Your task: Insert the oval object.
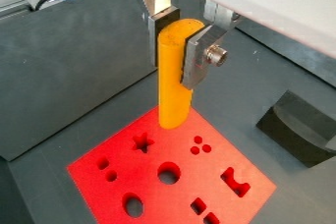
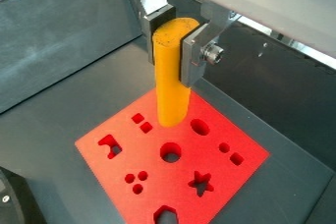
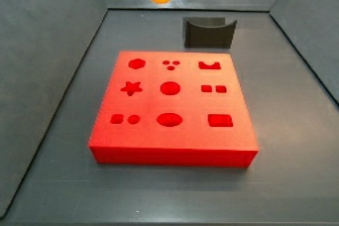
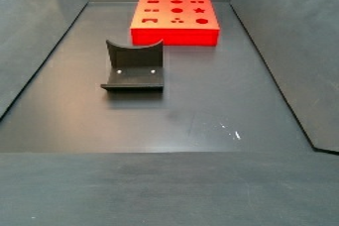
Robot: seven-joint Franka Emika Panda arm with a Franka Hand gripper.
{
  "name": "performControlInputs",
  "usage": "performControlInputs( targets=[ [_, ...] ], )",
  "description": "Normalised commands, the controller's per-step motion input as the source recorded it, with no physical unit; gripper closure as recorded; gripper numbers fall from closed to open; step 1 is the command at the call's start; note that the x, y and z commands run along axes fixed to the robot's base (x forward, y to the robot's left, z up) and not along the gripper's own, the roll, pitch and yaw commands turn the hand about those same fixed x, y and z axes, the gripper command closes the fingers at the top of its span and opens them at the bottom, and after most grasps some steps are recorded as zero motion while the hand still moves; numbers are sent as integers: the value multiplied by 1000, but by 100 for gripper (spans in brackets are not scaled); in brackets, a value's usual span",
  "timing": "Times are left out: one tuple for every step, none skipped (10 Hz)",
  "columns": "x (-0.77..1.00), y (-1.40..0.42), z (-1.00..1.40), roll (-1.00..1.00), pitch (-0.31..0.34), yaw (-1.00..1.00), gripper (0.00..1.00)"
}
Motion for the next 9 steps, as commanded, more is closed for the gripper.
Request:
performControlInputs(
  targets=[
    [251,-117,-191,0,27,-411,100],
    [240,-297,-360,0,0,-694,100],
    [60,-274,-340,0,-44,-817,100],
    [54,-294,-394,0,-64,-811,100],
    [286,-423,-629,59,0,-606,100],
    [54,-494,-529,196,54,-546,100],
    [60,-514,-477,166,11,-589,100],
    [0,-469,-489,150,0,-714,100],
    [0,-377,-500,139,0,-811,100]
  ],
)
